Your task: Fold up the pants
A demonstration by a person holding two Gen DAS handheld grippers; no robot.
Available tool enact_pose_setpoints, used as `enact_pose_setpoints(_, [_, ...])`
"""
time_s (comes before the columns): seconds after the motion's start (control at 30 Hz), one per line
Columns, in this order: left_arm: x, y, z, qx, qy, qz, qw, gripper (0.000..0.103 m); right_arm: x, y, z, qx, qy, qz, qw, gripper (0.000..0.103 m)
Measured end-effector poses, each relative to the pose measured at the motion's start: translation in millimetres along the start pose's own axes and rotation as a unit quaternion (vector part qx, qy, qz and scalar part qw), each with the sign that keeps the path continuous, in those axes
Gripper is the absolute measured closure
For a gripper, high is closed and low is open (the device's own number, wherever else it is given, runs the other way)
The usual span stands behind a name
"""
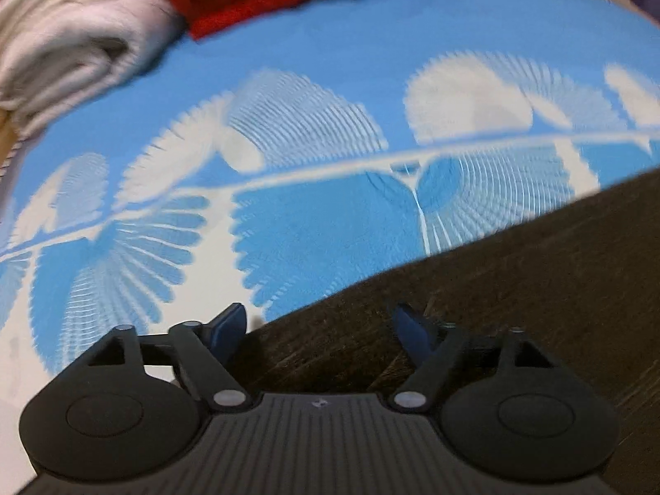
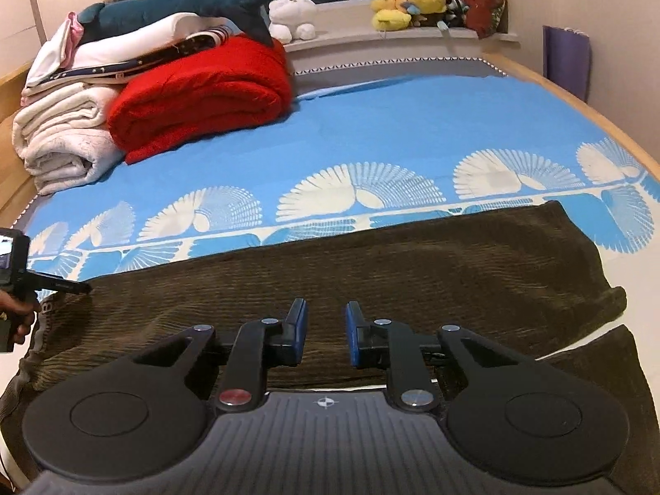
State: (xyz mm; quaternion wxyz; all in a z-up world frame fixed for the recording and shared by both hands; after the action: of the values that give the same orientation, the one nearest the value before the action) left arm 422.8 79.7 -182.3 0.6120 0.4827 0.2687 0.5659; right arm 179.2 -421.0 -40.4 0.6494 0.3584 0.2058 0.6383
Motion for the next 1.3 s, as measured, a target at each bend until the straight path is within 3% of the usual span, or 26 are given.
enact_pose_setpoints(0.1, [4.3,-11.8,3.3,0.014,-0.024,0.010,0.9996,0.002,-1.8,-3.0,-1.0,0.004,0.010,-0.005,1.000,0.082])
enact_pose_setpoints(0.17, [7.7,-16.6,5.9,0.030,-0.024,-0.003,0.9993,0.002,-5.9,-5.3,-2.6,0.010,0.010,-0.010,1.000,0.082])
enact_pose_setpoints(0.2, [7.9,-17.2,6.8,0.034,-0.030,-0.008,0.9989,0.007,-7.9,-5.7,-3.0,0.012,0.008,-0.011,1.000,0.082])
enact_pose_setpoints(0.27, [-2.4,-11.9,8.0,0.032,-0.055,-0.044,0.9970,0.042,-11.8,-5.5,-3.8,0.013,0.003,-0.012,1.000,0.082])
enact_pose_setpoints(0.3, [-10.6,-6.7,7.4,0.030,-0.073,-0.068,0.9946,0.072,-13.0,-5.3,-4.4,0.013,0.003,-0.013,1.000,0.082])
enact_pose_setpoints(0.33, [-18.4,-1.8,6.0,0.028,-0.095,-0.068,0.9927,0.085,-13.9,-4.8,-4.6,0.013,0.003,-0.015,1.000,0.082])
enact_pose_setpoints(0.4, [-31.7,5.8,0.0,0.019,-0.159,-0.032,0.9865,0.091,-15.4,-4.0,-6.2,0.014,0.004,-0.017,1.000,0.082])
enact_pose_setpoints(0.47, [-34.9,18.0,-4.7,0.010,-0.167,-0.017,0.9858,0.094,-17.7,-3.6,-7.0,0.015,0.003,-0.020,1.000,0.082])
enact_pose_setpoints(0.57, [-30.9,54.1,-7.7,-0.037,-0.147,-0.005,0.9884,0.094,-23.2,-3.4,-8.7,0.017,-0.009,-0.029,0.999,0.082])
enact_pose_setpoints(0.63, [-33.8,92.4,-17.4,-0.086,-0.156,0.010,0.9839,0.094,-26.9,-2.4,-10.3,0.017,-0.017,-0.033,0.999,0.082])
enact_pose_setpoints(0.7, [-43.9,137.3,-35.9,-0.139,-0.176,0.029,0.9741,0.094,-31.1,-0.4,-12.9,0.016,-0.024,-0.040,0.999,0.082])
enact_pose_setpoints(0.8, [-68.5,203.3,-89.3,-0.196,-0.197,0.016,0.9606,0.095,-38.8,3.4,-19.1,0.016,-0.043,-0.050,0.998,0.082])
enact_pose_setpoints(0.9, [-95.6,239.0,-162.3,-0.209,-0.231,0.023,0.9498,0.095,-47.5,9.7,-29.4,0.011,-0.072,-0.057,0.996,0.082])
enact_pose_setpoints(1.0, [-112.0,233.3,-231.0,-0.188,-0.237,0.012,0.9531,0.094,-58.2,16.9,-44.7,0.012,-0.109,-0.065,0.992,0.082])
enact_pose_setpoints(1.1, [-107.8,213.2,-262.5,-0.130,-0.206,-0.014,0.9698,0.093,-65.3,26.8,-54.5,-0.006,-0.130,-0.064,0.989,0.082])
enact_pose_setpoints(1.13, [-98.8,220.9,-258.1,-0.144,-0.174,-0.018,0.9741,0.092,-67.8,29.7,-58.1,-0.013,-0.130,-0.069,0.989,0.082])
enact_pose_setpoints(1.17, [-83.4,230.9,-252.0,-0.157,-0.121,-0.038,0.9795,0.086,-70.0,31.6,-61.6,-0.017,-0.130,-0.072,0.989,0.082])
enact_pose_setpoints(1.2, [-61.1,236.8,-247.7,-0.150,-0.048,-0.073,0.9849,0.069,-73.3,33.3,-65.5,-0.018,-0.135,-0.074,0.988,0.082])
enact_pose_setpoints(1.23, [-43.6,237.6,-245.9,-0.135,0.007,-0.102,0.9856,0.061,-77.3,35.1,-68.7,-0.019,-0.142,-0.073,0.987,0.082])
enact_pose_setpoints(1.3, [-6.7,224.6,-252.4,-0.081,0.129,-0.157,0.9759,0.060,-84.5,38.7,-70.5,-0.028,-0.153,-0.069,0.985,0.082])
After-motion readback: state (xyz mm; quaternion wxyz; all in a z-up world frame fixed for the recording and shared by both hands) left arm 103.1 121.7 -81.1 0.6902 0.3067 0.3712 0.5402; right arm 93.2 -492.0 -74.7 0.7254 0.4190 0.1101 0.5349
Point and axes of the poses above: each gripper's, at about its wrist camera, not at the fingertips, and y roughly against the way its jaws point, x to its left, z to its top, the point moved 8 cm from there along -y, roughly the way its jaws point, and after that the axes turned 4 degrees about x, right-handed, at the moved point
